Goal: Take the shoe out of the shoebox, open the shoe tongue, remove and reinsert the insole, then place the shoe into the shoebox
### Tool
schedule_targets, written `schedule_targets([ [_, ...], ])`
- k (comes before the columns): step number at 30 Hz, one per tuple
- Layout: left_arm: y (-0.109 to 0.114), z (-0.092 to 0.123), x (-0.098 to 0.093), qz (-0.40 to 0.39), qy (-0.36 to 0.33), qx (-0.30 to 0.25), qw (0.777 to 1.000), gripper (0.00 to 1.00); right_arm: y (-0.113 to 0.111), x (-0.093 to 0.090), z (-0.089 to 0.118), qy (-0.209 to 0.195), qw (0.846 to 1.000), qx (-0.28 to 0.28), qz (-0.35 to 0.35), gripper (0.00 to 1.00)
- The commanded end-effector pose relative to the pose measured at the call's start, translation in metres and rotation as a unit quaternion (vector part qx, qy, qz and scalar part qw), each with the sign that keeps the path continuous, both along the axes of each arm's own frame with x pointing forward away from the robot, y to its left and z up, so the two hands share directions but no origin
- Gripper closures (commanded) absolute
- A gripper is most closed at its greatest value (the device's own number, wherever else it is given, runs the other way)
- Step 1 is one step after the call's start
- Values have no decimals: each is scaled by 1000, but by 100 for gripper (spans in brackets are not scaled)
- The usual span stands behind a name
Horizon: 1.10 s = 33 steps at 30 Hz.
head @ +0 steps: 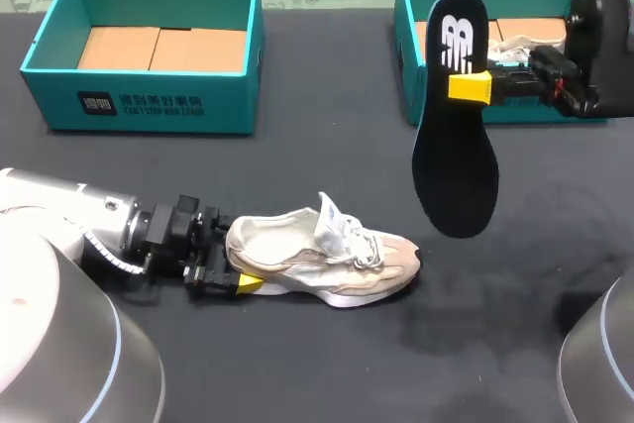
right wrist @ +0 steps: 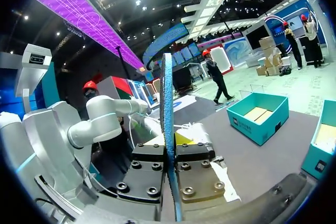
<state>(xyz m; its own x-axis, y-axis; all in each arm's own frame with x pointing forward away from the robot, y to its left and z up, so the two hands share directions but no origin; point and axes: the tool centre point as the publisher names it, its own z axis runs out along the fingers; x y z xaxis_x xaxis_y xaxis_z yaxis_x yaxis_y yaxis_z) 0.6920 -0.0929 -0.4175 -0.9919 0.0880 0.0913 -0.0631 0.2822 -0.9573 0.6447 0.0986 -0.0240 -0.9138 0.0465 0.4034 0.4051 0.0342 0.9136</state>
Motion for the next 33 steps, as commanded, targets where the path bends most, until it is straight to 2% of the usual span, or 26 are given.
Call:
schedule_targets([
  [1,0,-1,0,0,0,1,1000,100,-3,-5,-6,-1,1000,5,1,100],
  [10,0,0,0,-5,-2,3,1000,98,-3,-6,-6,-2,1000,7,3,100],
  [12,1,1,-1,-6,-3,8,1000,65,-3,-6,-6,-2,1000,7,3,100],
  [13,2,1,-2,-11,-6,17,1000,35,-3,-6,-6,-2,1000,7,3,100],
  [14,2,0,-3,-10,-10,20,1000,0,-3,-6,-6,-2,1000,7,3,100],
  [21,11,3,-8,-6,-7,41,999,0,-3,-6,-6,-2,1000,7,3,100],
  [27,21,9,-8,5,-21,81,996,0,-3,-6,-6,-2,1000,7,3,100],
  [33,38,15,-7,3,-32,190,981,0,-3,-6,-6,-2,1000,7,3,100],
])
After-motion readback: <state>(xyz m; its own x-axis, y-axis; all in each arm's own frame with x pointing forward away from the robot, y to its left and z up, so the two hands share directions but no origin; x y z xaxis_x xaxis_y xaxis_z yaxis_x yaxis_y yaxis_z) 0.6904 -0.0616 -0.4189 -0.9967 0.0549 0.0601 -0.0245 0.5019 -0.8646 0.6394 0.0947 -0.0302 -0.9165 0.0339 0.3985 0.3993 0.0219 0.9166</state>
